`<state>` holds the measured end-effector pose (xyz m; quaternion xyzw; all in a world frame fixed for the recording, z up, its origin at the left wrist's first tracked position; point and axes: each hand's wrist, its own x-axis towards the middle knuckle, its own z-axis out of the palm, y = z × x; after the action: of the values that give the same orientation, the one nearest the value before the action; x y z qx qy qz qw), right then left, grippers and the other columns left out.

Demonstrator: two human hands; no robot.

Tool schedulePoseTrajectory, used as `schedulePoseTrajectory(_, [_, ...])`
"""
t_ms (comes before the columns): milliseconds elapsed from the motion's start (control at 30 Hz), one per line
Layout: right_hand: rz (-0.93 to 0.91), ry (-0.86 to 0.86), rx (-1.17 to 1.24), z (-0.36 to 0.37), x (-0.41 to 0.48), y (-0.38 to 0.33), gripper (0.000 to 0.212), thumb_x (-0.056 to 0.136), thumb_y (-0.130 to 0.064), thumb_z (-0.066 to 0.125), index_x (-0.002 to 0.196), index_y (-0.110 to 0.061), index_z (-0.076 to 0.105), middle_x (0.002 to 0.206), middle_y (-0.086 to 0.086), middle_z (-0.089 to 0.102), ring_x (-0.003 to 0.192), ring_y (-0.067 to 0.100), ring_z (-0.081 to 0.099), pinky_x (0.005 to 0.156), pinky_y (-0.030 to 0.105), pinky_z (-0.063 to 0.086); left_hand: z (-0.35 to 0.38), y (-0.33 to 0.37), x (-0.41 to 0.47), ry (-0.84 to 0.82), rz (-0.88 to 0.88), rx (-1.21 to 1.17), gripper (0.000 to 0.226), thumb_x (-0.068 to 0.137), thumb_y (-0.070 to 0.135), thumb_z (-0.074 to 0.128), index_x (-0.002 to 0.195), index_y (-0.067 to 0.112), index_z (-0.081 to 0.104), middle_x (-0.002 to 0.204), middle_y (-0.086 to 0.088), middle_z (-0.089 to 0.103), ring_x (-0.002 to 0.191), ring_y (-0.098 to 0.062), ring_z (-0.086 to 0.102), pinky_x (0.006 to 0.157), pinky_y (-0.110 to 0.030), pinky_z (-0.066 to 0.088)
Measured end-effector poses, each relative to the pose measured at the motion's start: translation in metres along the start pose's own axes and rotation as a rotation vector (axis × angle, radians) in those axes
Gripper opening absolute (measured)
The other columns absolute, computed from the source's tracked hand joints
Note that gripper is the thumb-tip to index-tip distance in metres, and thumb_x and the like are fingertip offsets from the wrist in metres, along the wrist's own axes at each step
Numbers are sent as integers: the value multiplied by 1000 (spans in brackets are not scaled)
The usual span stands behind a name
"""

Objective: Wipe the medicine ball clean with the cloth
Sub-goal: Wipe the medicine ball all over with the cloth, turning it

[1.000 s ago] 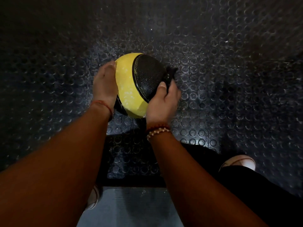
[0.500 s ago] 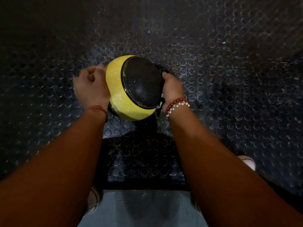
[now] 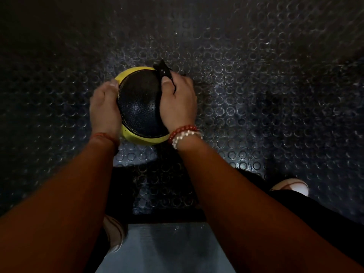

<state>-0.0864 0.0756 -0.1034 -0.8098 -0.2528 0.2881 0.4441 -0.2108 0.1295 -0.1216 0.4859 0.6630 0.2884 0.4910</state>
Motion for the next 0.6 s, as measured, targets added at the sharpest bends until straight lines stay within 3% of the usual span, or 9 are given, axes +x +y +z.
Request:
schedulePoseTrajectory(67, [75, -49, 24, -3, 15, 0, 31, 97, -30, 45, 117, -16, 64, 121, 6, 57, 110, 24, 55, 93, 32, 41, 1, 3, 0, -8, -5, -18, 21, 98, 44, 51, 108, 31, 64, 128, 0, 60, 117, -9, 56, 106, -32, 44])
schedulePoseTrajectory(133, [189, -88, 97, -5, 28, 5, 33, 97, -29, 46, 118, -11, 63, 123, 9, 59, 113, 25, 54, 100, 34, 41, 3, 5, 1, -10, -10, -35, 19, 100, 40, 51, 109, 29, 63, 125, 2, 61, 115, -8, 57, 102, -27, 45])
schedulePoseTrajectory(233, [387, -123, 260, -5, 36, 13, 35, 96, -27, 48, 121, -8, 62, 121, 6, 63, 112, 23, 57, 103, 41, 43, 5, 7, 1, -8, -17, -54, 15, 101, 37, 51, 105, 28, 63, 108, 11, 63, 101, 0, 58, 88, -14, 46])
schedulePoseTrajectory(300, [480, -123, 333, -5, 37, 21, 34, 96, -26, 47, 119, -6, 62, 116, 5, 64, 109, 22, 58, 102, 37, 43, 5, 8, 2, -11, -32, -58, 14, 102, 35, 51, 97, 30, 62, 99, 16, 61, 93, 4, 56, 78, -8, 45])
schedulePoseTrajectory(367, [539, -109, 415, -9, 34, 25, 29, 98, -22, 45, 113, -5, 63, 102, 1, 61, 100, 19, 56, 93, 29, 42, 4, 6, 5, -6, -40, -51, 15, 101, 38, 51, 93, 32, 62, 100, 16, 61, 93, 4, 56, 80, -11, 46])
schedulePoseTrajectory(433, [601, -78, 473, -10, 26, 27, 28, 98, -21, 45, 112, -5, 62, 96, -1, 60, 94, 17, 54, 86, 27, 41, 3, 7, 6, -7, -41, -46, 13, 101, 38, 51, 97, 31, 61, 101, 17, 60, 94, 6, 55, 77, -7, 44])
schedulePoseTrajectory(500, [628, -8, 504, -5, 12, 30, 32, 98, -25, 45, 117, -5, 61, 102, 0, 63, 96, 17, 57, 92, 30, 43, 3, 7, 7, -15, -36, -44, 14, 102, 37, 50, 105, 28, 60, 101, 19, 59, 94, 7, 55, 73, -5, 42])
schedulePoseTrajectory(600, [522, 162, 403, 10, -11, 26, 37, 97, -30, 45, 126, -11, 57, 116, 1, 61, 107, 17, 56, 101, 33, 41, 1, 5, 10, -31, -34, -55, 17, 100, 39, 51, 107, 27, 61, 106, 15, 62, 104, 0, 58, 87, -12, 46])
